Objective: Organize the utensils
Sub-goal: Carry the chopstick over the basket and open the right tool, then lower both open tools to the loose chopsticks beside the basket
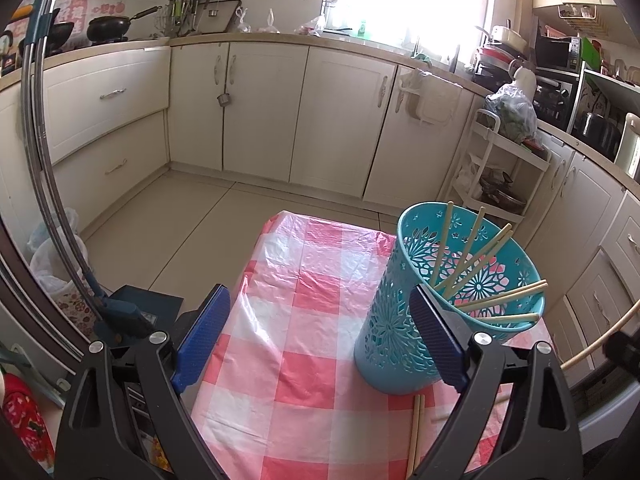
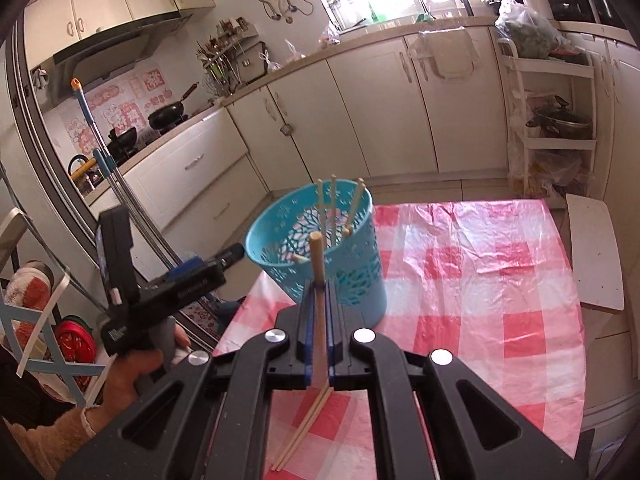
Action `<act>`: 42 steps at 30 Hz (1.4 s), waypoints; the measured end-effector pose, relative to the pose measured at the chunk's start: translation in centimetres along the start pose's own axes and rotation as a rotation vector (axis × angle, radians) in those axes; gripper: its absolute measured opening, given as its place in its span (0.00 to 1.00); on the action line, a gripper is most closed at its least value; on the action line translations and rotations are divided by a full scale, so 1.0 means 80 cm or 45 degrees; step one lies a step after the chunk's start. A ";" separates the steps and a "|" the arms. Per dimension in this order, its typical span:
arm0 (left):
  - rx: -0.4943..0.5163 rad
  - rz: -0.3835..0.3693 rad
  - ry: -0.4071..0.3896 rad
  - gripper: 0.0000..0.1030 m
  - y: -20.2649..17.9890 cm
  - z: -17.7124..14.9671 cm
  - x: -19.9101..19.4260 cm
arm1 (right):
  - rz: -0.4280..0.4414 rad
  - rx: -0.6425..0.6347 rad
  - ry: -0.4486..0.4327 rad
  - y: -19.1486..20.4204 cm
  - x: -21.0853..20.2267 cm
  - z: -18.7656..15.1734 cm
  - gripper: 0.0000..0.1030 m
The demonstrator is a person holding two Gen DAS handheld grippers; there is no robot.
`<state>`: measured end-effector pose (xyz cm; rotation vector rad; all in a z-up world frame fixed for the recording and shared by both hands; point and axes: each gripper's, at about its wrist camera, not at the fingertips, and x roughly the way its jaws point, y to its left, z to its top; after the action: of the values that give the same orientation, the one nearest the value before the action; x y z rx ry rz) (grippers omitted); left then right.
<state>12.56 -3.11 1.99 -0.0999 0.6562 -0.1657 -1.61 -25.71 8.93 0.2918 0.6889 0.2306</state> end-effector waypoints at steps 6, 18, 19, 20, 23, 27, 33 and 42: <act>-0.023 -0.005 0.008 0.85 0.003 0.000 0.003 | 0.048 -0.040 -0.080 0.017 -0.028 0.053 0.05; -0.058 -0.008 0.017 0.85 0.010 0.001 0.004 | 0.048 -0.193 -0.265 0.055 -0.029 0.154 0.05; -0.061 -0.008 0.017 0.85 0.011 0.001 0.003 | 0.034 -0.191 -0.273 0.055 -0.020 0.156 0.05; -0.063 -0.008 0.016 0.85 0.011 0.002 0.003 | 0.022 -0.192 -0.276 0.054 -0.015 0.154 0.05; -0.067 -0.008 0.019 0.85 0.012 0.002 0.004 | 0.003 -0.173 -0.221 0.045 0.020 0.147 0.05; -0.075 -0.008 0.020 0.85 0.013 0.003 0.005 | -0.036 -0.166 -0.110 0.034 0.065 0.126 0.05; -0.075 -0.007 0.025 0.85 0.014 0.003 0.006 | -0.051 -0.167 -0.066 0.030 0.068 0.103 0.05; -0.063 0.003 0.032 0.85 0.012 0.002 0.008 | -0.059 -0.133 -0.051 0.034 0.041 0.053 0.51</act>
<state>13.24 -2.24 1.60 -0.1451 0.6853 -0.1482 3.31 -22.97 11.04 0.1804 0.6411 0.2154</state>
